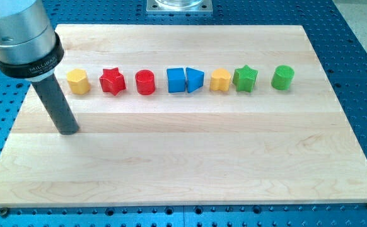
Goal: Place the green circle at the top left of the green star
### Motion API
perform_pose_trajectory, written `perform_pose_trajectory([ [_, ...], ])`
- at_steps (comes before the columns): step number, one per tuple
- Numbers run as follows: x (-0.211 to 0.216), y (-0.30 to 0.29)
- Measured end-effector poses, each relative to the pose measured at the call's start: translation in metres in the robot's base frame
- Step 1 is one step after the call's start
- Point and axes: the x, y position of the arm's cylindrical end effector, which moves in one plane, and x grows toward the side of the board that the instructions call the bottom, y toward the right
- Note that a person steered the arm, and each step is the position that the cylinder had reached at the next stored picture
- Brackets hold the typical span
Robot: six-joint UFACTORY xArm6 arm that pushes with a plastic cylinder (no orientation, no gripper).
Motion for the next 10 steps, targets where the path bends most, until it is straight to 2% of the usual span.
perform_pose_trajectory([
  [3,0.003,0.018],
  [7,0.004,0.077],
  [9,-0.004,0.285],
  [10,-0.036,0.369],
])
